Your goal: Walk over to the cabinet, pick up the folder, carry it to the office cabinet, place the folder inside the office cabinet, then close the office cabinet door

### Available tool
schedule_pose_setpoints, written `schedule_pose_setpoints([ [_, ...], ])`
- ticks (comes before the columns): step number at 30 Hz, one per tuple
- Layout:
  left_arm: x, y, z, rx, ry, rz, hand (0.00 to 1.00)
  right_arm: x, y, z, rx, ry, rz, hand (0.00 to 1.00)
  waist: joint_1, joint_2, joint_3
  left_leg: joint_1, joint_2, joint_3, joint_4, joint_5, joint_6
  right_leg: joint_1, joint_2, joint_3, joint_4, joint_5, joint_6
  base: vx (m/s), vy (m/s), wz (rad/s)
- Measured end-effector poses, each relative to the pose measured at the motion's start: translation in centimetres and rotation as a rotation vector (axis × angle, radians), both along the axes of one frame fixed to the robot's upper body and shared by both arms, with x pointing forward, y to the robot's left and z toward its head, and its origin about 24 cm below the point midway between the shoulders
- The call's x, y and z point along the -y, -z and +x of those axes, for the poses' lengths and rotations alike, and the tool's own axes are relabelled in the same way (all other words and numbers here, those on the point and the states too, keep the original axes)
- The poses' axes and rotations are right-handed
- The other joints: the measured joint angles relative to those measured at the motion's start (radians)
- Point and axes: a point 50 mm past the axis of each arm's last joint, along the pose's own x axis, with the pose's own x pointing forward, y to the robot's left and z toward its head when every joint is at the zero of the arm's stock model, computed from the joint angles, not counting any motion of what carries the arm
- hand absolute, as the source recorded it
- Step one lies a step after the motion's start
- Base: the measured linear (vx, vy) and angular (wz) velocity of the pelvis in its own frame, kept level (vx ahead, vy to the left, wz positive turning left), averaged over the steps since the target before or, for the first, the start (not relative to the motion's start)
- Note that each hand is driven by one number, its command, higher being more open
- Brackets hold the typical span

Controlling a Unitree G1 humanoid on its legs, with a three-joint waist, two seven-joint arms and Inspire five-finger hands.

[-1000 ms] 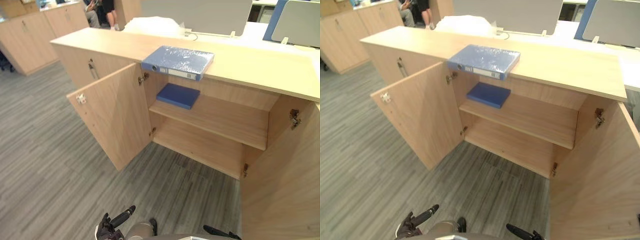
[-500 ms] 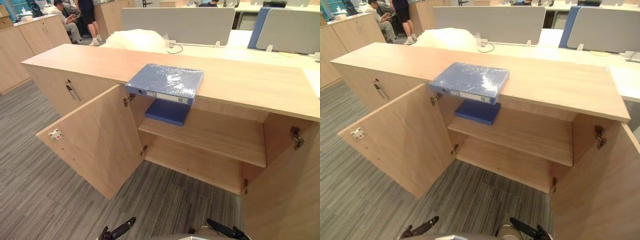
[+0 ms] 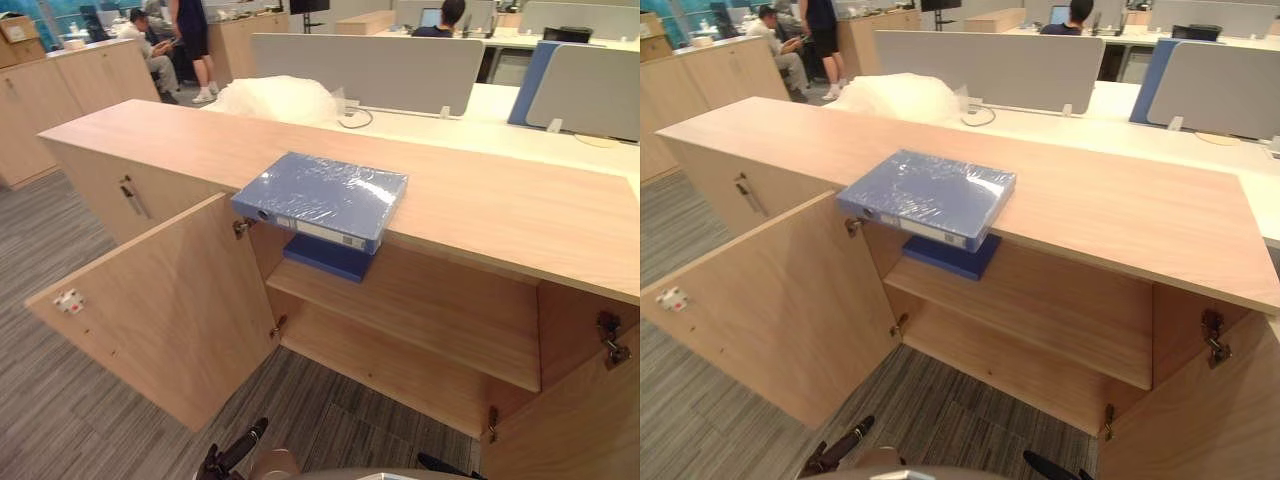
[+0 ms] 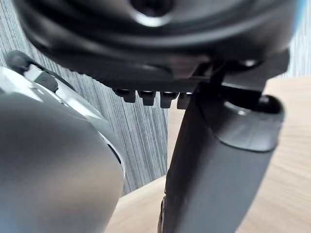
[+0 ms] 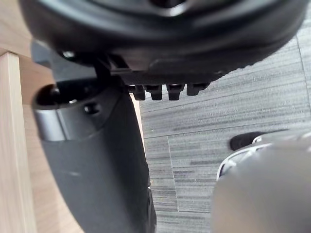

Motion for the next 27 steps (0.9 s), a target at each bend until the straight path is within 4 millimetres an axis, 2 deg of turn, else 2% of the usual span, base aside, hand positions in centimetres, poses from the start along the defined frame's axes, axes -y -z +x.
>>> schedule_pose_setpoints([
  [1, 0.3, 0.0, 0.2, 0.014, 0.013, -0.017, 1.0, 0.1, -0.1, 0.3, 0.003, -0.025, -0.004, 1.0, -0.001, 0.001, -0.002, 0.014, -0.045, -0.063, -0.182, 0.023, -0.002, -0.005, -0.017, 0.017, -0.006, 0.002, 0.015, 0.19, 0.183, -0.48],
  [2, 0.9, 0.0, 0.3, 0.026, 0.034, -0.044, 1.0, 0.6, -0.2, 0.2, -0.003, -0.061, -0.019, 1.0, -0.006, 0.026, -0.017, 0.019, -0.063, -0.137, -0.34, 0.141, 0.007, -0.009, -0.005, 0.031, -0.021, 0.001, 0.037, 0.21, 0.197, -0.37],
  [3, 1.4, 0.0, 0.3, 0.032, 0.046, -0.057, 1.0, 1.0, -0.2, 0.1, -0.01, -0.077, -0.029, 1.0, -0.007, 0.047, -0.026, 0.021, -0.062, -0.169, -0.389, 0.219, 0.009, -0.009, 0.008, 0.036, -0.026, -0.002, 0.046, 0.23, 0.224, -0.15],
  [5, 0.1, -0.9, 1.1, 0.095, 0.099, -0.022, 1.0, -0.4, 0.1, 0.0, -0.015, -0.104, 0.002, 1.0, -0.006, -0.021, -0.035, 0.082, -0.115, -0.151, -0.497, 0.253, 0.026, 0.0, -0.056, 0.042, -0.026, -0.012, 0.081, 0.23, 0.172, -0.05],
  [7, -0.5, -2.0, 2.3, 0.171, 0.13, 0.007, 1.0, -1.1, 0.2, 0.2, -0.006, -0.109, 0.021, 1.0, -0.001, -0.05, -0.042, 0.128, -0.144, -0.133, -0.593, 0.291, 0.043, -0.004, -0.088, 0.049, -0.026, -0.012, 0.089, 0.16, 0.076, -0.09],
  [9, -0.2, -3.2, 3.5, 0.252, 0.164, 0.022, 1.0, -1.3, 0.1, 0.4, 0.0, -0.13, 0.022, 1.0, 0.001, -0.053, -0.045, 0.167, -0.161, -0.122, -0.669, 0.321, 0.054, -0.004, -0.105, 0.062, -0.026, -0.009, 0.101, 0.12, 0.086, -0.11],
  [11, 0.4, -4.6, 5.2, 0.347, 0.216, 0.037, 1.0, -1.2, -0.1, 1.1, 0.024, -0.16, 0.012, 1.0, 0.002, -0.042, -0.05, 0.204, -0.174, -0.114, -0.759, 0.362, 0.065, -0.013, -0.118, 0.069, -0.026, -0.01, 0.11, 0.05, 0.076, -0.08],
  [14, 0.9, -6.3, 6.8, 0.438, 0.282, 0.07, 1.0, -1.1, -0.2, 1.9, 0.041, -0.172, 0.009, 1.0, 0.001, -0.017, -0.046, 0.214, -0.18, -0.112, -0.783, 0.375, 0.07, -0.017, -0.125, 0.073, -0.026, -0.012, 0.118, 0.0, 0.016, -0.02],
  [18, 1.0, -8.3, 7.5, 0.528, 0.315, 0.108, 1.0, -1.0, -0.3, 2.1, 0.036, -0.231, -0.005, 1.0, 0.002, -0.008, -0.051, 0.216, -0.18, -0.114, -0.787, 0.377, 0.07, -0.012, -0.126, 0.07, -0.029, -0.019, 0.124, -0.03, -0.006, 0.02],
  [21, 1.0, -9.7, 8.1, 0.585, 0.344, 0.156, 1.0, -1.0, -0.3, 2.2, 0.031, -0.256, -0.008, 1.0, 0.006, -0.009, -0.055, 0.216, -0.179, -0.129, -0.787, 0.379, 0.067, -0.005, -0.124, 0.057, -0.03, -0.025, 0.123, -0.04, -0.025, 0.13],
  [24, 0.8, -11.3, 8.9, 0.6, 0.409, 0.299, 1.0, -1.1, -0.3, 2.1, 0.027, -0.259, -0.005, 1.0, 0.019, -0.013, -0.061, 0.213, -0.182, -0.141, -0.787, 0.381, 0.064, -0.001, -0.12, 0.043, -0.031, -0.03, 0.121, -0.01, -0.021, 0.14],
  [27, -0.3, -13.1, 9.4, 0.594, 0.422, 0.49, 1.0, -1.6, -0.2, 2.2, 0.025, -0.278, 0.005, 1.0, 0.021, -0.024, -0.07, 0.2, -0.182, -0.161, -0.787, 0.385, 0.06, 0.0, -0.115, 0.024, -0.033, -0.031, 0.12, 0.0, -0.02, 0.19],
])
